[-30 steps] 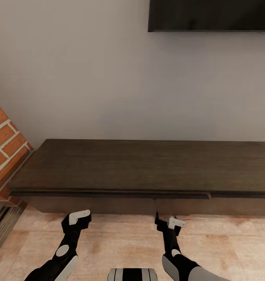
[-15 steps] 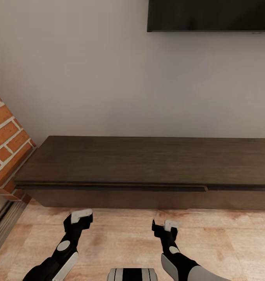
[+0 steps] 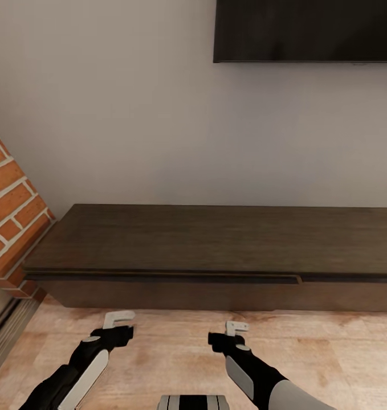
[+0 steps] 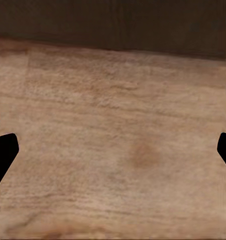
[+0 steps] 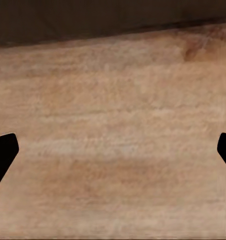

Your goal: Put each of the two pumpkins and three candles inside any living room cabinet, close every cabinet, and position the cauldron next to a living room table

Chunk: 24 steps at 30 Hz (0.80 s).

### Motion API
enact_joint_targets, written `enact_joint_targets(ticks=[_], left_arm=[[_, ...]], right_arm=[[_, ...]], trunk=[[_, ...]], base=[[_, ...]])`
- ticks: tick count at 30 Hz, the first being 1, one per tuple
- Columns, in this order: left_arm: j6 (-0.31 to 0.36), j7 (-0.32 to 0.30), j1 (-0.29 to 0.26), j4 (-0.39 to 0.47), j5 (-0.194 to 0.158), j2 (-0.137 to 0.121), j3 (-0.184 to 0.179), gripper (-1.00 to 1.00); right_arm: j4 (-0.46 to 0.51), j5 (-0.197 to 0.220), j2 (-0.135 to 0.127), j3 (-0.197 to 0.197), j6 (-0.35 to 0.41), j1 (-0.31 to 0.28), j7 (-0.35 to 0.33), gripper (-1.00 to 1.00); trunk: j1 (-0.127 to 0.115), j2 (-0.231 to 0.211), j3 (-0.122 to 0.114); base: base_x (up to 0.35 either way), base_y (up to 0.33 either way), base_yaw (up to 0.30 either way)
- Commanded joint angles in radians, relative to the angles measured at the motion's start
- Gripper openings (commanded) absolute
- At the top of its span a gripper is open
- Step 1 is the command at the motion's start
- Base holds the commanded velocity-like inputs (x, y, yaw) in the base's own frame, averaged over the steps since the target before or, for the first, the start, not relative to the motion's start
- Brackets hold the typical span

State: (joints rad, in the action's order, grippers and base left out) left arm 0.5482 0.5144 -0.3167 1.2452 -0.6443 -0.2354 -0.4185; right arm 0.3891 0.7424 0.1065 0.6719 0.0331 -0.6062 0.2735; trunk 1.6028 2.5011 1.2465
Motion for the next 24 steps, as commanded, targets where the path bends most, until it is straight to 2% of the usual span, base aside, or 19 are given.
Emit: enact_joint_targets(ticks=[1, 3, 5, 9, 10, 11, 13, 16, 24], left_arm=[[0.029, 0.009, -0.001, -0.002, -0.015, 0.000, 0.011, 1.00], [0.076, 0.007, -0.002, -0.011, -0.019, 0.002, 0.037, 1.00], [0.097, 0.007, -0.003, -0.013, -0.020, 0.003, 0.048, 1.00], [0.220, 0.007, -0.009, -0.017, -0.019, 0.003, 0.084, 1.00], [0.285, 0.006, -0.011, -0.015, -0.018, 0.003, 0.106, 1.00], [0.321, 0.005, -0.012, -0.014, -0.017, 0.003, 0.123, 1.00], [0.364, 0.005, -0.013, -0.011, -0.016, 0.004, 0.156, 1.00], [0.387, 0.004, -0.014, -0.015, -0.017, 0.004, 0.184, 1.00], [0.395, 0.005, -0.015, -0.011, -0.016, 0.003, 0.193, 1.00]], right_arm=[[0.002, 0.006, -0.001, 0.007, 0.020, 0.000, 0.009, 1.00], [0.002, 0.008, -0.001, 0.005, 0.057, 0.000, 0.009, 1.00], [0.002, 0.014, -0.001, 0.004, 0.078, 0.000, 0.009, 1.00], [0.002, 0.067, -0.003, 0.004, 0.123, 0.000, 0.009, 1.00], [0.002, 0.081, -0.003, 0.005, 0.128, 0.000, 0.009, 1.00], [0.002, 0.087, -0.003, 0.005, 0.130, 0.000, 0.009, 1.00], [0.001, 0.094, -0.004, 0.005, 0.132, 0.000, 0.009, 1.00], [0.001, 0.097, -0.004, 0.006, 0.132, 0.000, 0.009, 1.00], [-0.003, 0.098, -0.004, 0.006, 0.134, 0.000, 0.008, 1.00]], trunk=[[-0.001, 0.000, -0.003], [-0.001, 0.000, -0.011], [-0.002, -0.001, -0.019], [-0.014, -0.022, -0.032], [-0.018, -0.029, -0.035], [-0.022, -0.036, -0.038], [-0.030, -0.050, -0.044], [-0.041, -0.071, -0.054], [-0.072, -0.127, -0.079]], base=[[0.000, 0.000, 0.000], [0.000, 0.000, 0.000], [0.000, 0.000, 0.000], [0.000, 0.000, 0.000], [0.000, 0.000, 0.000], [0.000, 0.000, 0.000], [0.000, 0.000, 0.000], [0.000, 0.000, 0.000], [0.000, 0.000, 0.000]])
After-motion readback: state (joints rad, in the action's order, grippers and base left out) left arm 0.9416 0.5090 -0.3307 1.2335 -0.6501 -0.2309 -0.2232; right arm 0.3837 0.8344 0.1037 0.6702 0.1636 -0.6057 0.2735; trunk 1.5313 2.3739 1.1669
